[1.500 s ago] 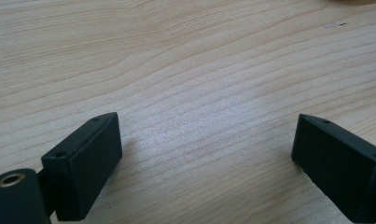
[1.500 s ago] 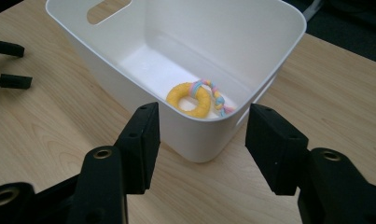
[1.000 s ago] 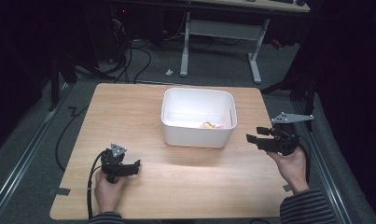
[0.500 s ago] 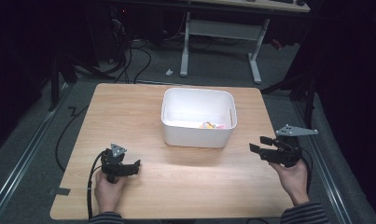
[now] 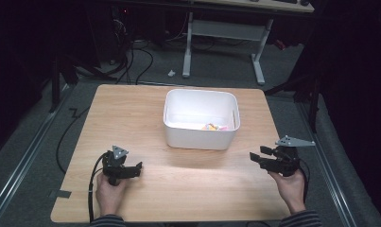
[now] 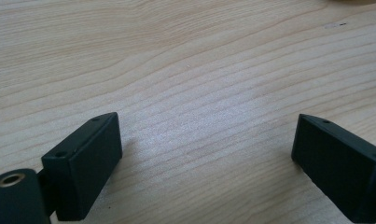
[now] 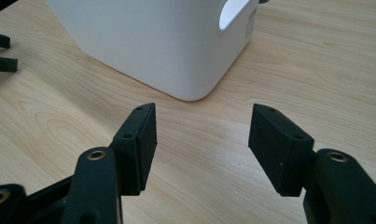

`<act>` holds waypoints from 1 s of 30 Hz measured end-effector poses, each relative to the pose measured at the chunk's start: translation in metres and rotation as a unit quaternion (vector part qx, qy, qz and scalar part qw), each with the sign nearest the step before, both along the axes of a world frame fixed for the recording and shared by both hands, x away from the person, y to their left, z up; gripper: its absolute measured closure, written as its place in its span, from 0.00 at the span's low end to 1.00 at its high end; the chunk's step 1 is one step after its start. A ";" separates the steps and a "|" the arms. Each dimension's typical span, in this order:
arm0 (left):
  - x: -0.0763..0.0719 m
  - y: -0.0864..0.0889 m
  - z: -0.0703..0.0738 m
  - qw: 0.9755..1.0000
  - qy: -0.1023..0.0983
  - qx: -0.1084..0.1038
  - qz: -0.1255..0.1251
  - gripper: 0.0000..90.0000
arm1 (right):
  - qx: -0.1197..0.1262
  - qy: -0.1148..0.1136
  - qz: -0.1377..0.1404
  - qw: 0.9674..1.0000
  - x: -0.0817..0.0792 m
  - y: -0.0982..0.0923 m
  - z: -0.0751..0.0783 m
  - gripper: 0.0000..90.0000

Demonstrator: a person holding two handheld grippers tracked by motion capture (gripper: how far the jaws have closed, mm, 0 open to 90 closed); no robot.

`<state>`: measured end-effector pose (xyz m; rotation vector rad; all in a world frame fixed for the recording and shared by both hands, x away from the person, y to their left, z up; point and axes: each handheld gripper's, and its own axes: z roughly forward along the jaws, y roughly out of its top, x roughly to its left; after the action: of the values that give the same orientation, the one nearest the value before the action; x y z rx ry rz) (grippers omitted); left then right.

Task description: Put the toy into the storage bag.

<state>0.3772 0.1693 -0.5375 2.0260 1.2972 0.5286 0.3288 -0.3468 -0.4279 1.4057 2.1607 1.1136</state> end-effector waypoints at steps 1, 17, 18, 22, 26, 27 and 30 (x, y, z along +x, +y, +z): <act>0.000 0.000 0.000 1.000 0.000 0.000 0.000 0.10 | 0.000 0.000 0.000 1.000 0.000 0.000 0.000 0.46; 0.000 0.000 0.000 1.000 0.000 0.000 0.000 0.10 | 0.004 0.013 -0.010 1.000 0.005 0.006 -0.032 0.45; 0.000 0.000 0.000 1.000 0.000 0.000 0.000 0.10 | 0.006 0.018 -0.012 1.000 0.006 0.007 -0.036 0.45; 0.000 0.000 0.000 1.000 0.000 0.000 0.000 0.10 | 0.008 0.022 -0.015 1.000 0.008 0.007 -0.043 0.45; 0.000 0.000 0.000 1.000 0.000 0.000 0.000 0.10 | 0.006 0.026 -0.017 1.000 0.009 0.008 -0.048 0.45; 0.000 0.000 0.000 1.000 0.000 0.000 0.000 0.10 | 0.009 0.027 -0.019 0.999 0.009 0.008 -0.051 0.45; 0.000 0.000 0.000 1.000 0.000 0.000 0.000 0.10 | 0.011 0.033 -0.022 0.999 0.011 0.008 -0.058 0.45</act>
<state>0.3772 0.1694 -0.5375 2.0267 1.2969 0.5284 0.3393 -0.3386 -0.4857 1.5112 2.1578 1.0931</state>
